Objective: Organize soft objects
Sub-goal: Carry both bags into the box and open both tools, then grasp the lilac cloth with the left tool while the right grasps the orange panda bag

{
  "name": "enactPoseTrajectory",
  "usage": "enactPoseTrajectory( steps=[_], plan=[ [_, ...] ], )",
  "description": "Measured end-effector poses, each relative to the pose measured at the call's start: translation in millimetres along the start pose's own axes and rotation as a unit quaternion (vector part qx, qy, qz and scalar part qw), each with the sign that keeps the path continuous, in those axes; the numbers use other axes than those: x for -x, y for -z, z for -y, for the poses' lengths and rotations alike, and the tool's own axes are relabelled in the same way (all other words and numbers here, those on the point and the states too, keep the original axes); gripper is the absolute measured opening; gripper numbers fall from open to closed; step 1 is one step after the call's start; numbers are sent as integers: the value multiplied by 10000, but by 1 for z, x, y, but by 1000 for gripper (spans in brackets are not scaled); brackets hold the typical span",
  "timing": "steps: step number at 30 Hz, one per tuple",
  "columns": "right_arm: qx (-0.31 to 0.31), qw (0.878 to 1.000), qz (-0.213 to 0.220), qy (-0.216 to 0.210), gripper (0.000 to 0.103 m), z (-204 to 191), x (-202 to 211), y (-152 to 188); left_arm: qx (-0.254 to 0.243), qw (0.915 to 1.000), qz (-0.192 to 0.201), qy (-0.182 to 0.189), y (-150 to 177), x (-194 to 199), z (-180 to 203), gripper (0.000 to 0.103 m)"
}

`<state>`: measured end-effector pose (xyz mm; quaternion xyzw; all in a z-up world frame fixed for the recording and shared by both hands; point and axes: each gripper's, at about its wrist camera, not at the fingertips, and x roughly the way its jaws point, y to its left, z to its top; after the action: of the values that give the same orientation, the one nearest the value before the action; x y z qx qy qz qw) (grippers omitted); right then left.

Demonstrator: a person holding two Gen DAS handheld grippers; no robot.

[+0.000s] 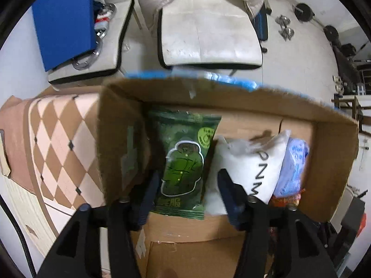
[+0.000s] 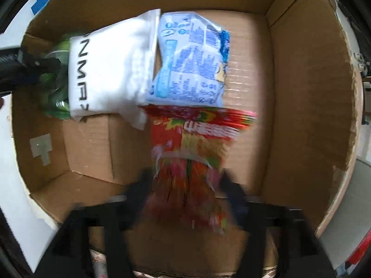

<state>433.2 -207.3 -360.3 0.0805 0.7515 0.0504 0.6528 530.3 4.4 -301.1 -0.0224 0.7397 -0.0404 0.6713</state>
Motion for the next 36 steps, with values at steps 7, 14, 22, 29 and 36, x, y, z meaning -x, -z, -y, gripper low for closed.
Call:
enactPoseTrajectory(
  steps=[7, 14, 22, 29, 36],
  plan=[
    [125, 9988, 381, 281, 103, -7, 36, 6, -132, 9987, 492, 73, 23, 36, 10, 97],
    [204, 9943, 997, 308, 103, -15, 86, 30, -312, 9920, 1224, 77, 79, 84, 19, 98],
    [321, 9858, 1632, 222, 103, -29, 133, 74, -424, 9800, 1942, -58, 151, 122, 27, 99],
    [172, 9798, 1969, 305, 103, 8, 145, 129, -506, 9746, 2123, -497, 228, 104, 30, 99],
    [370, 9877, 1385, 618, 103, 64, 82, 147, -706, 9884, 1219, -571, 257, 6, 34, 98]
  ],
)
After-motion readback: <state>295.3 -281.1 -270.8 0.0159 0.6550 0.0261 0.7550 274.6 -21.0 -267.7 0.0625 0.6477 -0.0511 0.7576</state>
